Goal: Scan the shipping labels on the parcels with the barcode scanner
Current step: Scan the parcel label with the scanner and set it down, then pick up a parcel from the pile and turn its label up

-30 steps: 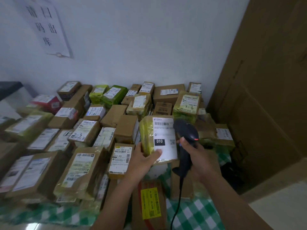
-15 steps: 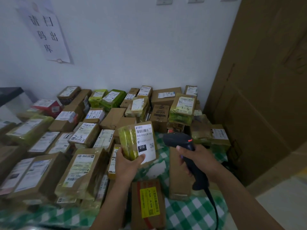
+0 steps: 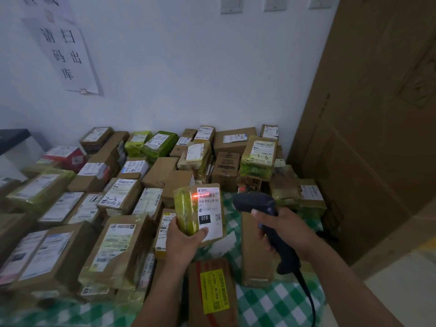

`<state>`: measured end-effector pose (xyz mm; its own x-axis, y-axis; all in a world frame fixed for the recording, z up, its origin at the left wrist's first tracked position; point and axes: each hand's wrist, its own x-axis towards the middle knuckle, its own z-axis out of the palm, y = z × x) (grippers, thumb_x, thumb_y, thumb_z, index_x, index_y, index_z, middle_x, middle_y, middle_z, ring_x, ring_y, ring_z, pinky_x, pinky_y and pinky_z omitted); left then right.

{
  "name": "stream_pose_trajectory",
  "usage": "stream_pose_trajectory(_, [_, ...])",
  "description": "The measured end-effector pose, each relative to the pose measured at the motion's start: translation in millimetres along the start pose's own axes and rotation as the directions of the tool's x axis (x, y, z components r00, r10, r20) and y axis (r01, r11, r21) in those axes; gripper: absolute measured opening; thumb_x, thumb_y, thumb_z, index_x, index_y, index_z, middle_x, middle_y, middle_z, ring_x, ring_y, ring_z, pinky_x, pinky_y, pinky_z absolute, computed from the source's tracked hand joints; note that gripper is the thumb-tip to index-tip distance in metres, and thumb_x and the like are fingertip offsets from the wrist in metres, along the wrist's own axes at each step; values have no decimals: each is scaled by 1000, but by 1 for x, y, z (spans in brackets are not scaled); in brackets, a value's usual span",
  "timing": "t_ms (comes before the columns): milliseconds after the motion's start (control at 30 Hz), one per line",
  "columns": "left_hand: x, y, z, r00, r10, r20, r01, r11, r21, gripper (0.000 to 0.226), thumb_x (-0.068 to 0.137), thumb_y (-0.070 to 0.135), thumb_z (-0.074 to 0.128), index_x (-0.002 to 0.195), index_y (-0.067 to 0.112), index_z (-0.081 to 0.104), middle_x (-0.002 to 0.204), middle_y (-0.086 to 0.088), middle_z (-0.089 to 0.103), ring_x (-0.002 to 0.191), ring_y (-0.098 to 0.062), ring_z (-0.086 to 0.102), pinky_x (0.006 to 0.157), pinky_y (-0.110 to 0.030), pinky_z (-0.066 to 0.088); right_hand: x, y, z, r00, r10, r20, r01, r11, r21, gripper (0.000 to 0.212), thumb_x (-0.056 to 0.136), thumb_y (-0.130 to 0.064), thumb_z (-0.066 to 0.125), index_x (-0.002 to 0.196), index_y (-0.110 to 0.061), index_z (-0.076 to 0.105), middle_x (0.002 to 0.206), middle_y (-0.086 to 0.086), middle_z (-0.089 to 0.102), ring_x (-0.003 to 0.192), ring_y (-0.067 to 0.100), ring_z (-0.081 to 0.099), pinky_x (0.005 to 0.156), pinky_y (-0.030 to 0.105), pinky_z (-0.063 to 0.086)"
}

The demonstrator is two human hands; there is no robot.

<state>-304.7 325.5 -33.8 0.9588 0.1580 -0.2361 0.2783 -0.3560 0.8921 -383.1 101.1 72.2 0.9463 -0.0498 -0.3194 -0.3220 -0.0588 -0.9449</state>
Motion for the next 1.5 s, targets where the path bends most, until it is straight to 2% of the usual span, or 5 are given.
stream_pose_trajectory(567, [23,-6,14,989,122,80,-139,958,251,75,69,32,83,132,23,44,115,7,48,106,-12,48,79,-28,43,30,14,2,985,80,-153,-80,997,3,35,90,-34,65,83,0,58,70,15,63,45,23,54,43,28,44])
stream_pose_trajectory(733, [27,-9,41,978,167,123,-207,802,560,98,71,50,78,148,16,28,135,-7,44,123,-27,46,95,-40,44,39,29,-3,970,112,-217,-113,994,7,37,90,-34,66,76,-1,59,70,15,62,42,19,55,41,26,44])
stream_pose_trajectory(1000, [40,-34,78,950,285,131,-264,504,822,87,61,66,80,120,6,57,100,-11,55,89,-26,55,67,-31,47,51,49,-2,969,169,-181,-183,981,-63,39,88,-38,67,78,-1,61,76,25,64,49,26,57,44,29,46])
stream_pose_trajectory(1167, [46,-41,94,963,178,205,-270,554,788,59,96,54,49,136,12,36,135,-12,37,124,-25,40,90,-30,44,53,61,-5,965,191,-179,-210,973,-95,35,89,-34,67,71,-4,61,68,16,64,48,24,57,44,27,47])
stream_pose_trajectory(1500, [35,-68,88,890,85,448,-384,668,637,56,92,27,61,142,7,46,156,-17,24,142,-34,28,113,-32,27,36,79,0,980,164,-111,-171,983,-65,34,88,-30,69,71,-2,60,67,20,61,43,23,54,41,26,44])
